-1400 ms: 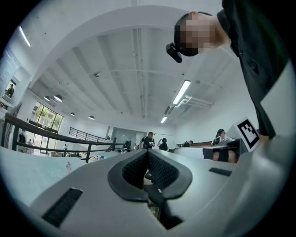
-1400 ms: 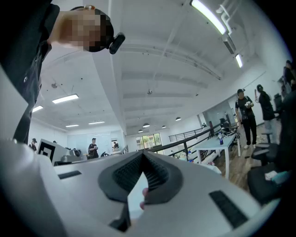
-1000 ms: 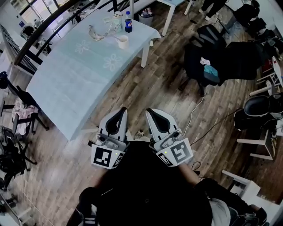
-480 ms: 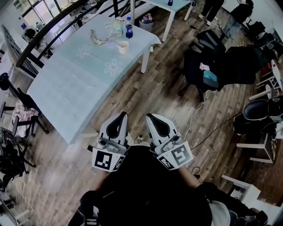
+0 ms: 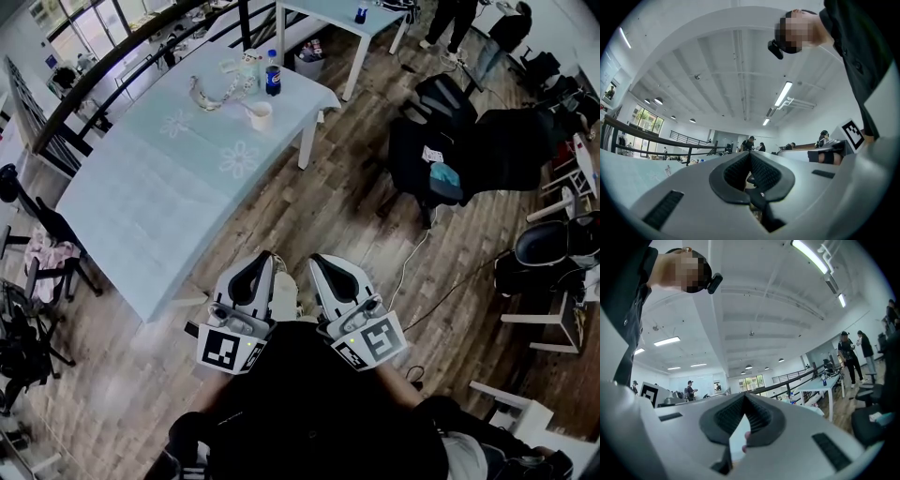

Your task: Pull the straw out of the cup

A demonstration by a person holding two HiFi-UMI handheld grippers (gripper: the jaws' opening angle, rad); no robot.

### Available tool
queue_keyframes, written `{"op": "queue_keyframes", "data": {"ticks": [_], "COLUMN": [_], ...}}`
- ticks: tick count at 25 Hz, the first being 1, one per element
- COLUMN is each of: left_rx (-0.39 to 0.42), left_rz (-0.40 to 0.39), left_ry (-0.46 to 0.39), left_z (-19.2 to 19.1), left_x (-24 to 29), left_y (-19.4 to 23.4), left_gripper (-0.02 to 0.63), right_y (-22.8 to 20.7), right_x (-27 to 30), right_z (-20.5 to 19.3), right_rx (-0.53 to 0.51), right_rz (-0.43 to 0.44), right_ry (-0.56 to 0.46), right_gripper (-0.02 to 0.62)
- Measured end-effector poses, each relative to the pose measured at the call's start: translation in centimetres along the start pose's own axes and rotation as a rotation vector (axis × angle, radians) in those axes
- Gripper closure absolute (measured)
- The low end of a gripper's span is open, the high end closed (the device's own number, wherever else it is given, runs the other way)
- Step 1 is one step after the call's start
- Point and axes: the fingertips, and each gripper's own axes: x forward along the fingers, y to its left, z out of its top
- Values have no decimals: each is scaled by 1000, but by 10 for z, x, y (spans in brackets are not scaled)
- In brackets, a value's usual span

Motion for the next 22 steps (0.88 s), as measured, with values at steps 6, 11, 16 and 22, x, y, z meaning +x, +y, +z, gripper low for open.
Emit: {"op": "queue_keyframes", "data": {"ticks": [6,11,16,22], "left_rx": [-20,-35,-46,-51], "left_rz": [-21,-38,-45,-84], "left_ry": [-4,1,8,2], "left_z": [-5,-11,-17,-17], "left_x": [40,86,131,182], "left_y": [18,34,58,80], "left_gripper": [592,592,592,592], "right_y": [-27,-63,-99,-136], "right_x": [25,53,83,116], "right_z": [-1,5,10,16], "right_rx": [2,4,0,-2], "right_rz": [-16,-34,-52,-86], "right_ry": [22,34,42,44], "right_gripper": [586,586,586,586]}}
